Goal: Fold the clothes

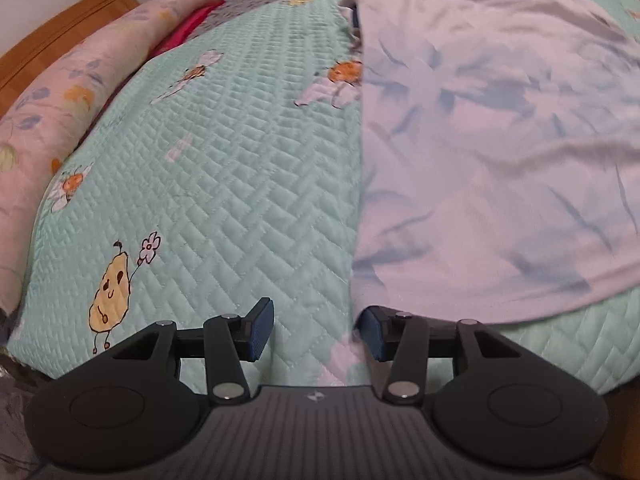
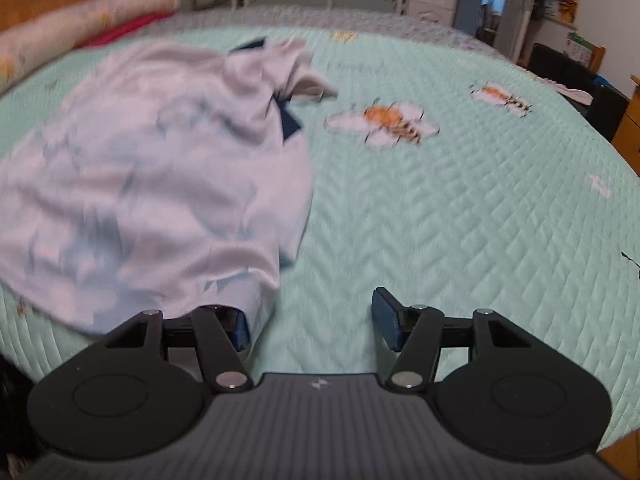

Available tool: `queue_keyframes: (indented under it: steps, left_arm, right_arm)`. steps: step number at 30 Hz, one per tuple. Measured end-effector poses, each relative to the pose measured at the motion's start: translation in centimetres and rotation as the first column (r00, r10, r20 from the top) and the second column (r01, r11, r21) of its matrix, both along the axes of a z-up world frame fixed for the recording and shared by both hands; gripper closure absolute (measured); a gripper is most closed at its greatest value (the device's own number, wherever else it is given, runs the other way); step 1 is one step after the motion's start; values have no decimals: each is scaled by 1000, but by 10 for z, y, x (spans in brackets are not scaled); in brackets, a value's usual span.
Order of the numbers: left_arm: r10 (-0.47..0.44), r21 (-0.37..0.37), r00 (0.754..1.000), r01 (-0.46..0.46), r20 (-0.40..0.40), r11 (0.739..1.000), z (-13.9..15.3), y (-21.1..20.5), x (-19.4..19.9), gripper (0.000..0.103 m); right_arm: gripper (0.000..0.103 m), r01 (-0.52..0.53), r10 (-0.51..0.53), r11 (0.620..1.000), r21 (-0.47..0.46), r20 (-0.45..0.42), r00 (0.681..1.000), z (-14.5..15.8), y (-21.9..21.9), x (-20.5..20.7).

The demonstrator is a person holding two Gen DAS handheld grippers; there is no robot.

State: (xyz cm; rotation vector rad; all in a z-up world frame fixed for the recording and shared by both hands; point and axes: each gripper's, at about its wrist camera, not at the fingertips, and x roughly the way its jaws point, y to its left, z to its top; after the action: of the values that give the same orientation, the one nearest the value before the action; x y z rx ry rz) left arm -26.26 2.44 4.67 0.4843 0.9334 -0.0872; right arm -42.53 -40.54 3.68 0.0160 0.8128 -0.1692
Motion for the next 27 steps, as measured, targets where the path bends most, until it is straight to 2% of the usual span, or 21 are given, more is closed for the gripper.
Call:
queue_keyframes:
  steps: [3,6,9,13,17,19,22,23,24,25,26,27]
  left_arm:
    - [6,4,1000,-6,5,1000,0,-2,-7,52]
    - [20,-10,1000,-20,4,1000,1,-4,-17,52]
    - [27,-10,1000,-27,6,1000,0,-8,-29,52]
    - [21,-8,999,-21,24,1000,2,-17,-46,52]
    - [-24,-22,999,25,28,999,7,-31,-59,52]
    - [-53,-13,998,54,46,998,12,-41,-66,52]
    - [-115,-29,990,117,81,993,20,-58,-77,52]
    - [-134,-38,987,138,92,990,23,-64,-80,52]
    - [-151,-51,984,157,98,986,25,-70,-81,52]
    - [-169,-64,980,176,105,982,27,-77,-83,52]
    - [-191,-78,975,200,112,977,28,-85,-84,52]
    - [-212,-91,970,224,119,970,29,-93,-86,52]
  right_arm:
    - [42,-15,15,1000,-23,0,1000,2,6,-3]
    - [42,-55,55,995,-87,0,998,4,17,-10]
    - [42,-127,130,969,-211,0,991,6,35,-20]
    - [42,-218,243,892,-397,12,970,9,65,-36]
    - [42,-311,359,779,-545,-20,933,4,88,-37]
    - [43,-359,416,735,-576,-36,909,3,95,-35]
    - [45,-405,477,693,-597,-42,878,4,100,-31]
    - [56,-413,488,686,-599,-41,872,5,101,-29]
    - [67,-415,487,699,-583,-38,873,6,99,-26]
    - [97,-409,469,731,-546,-32,882,8,94,-21]
    - [103,-400,449,766,-504,-27,893,9,90,-15]
    - [103,-382,426,797,-467,-12,904,10,85,-11]
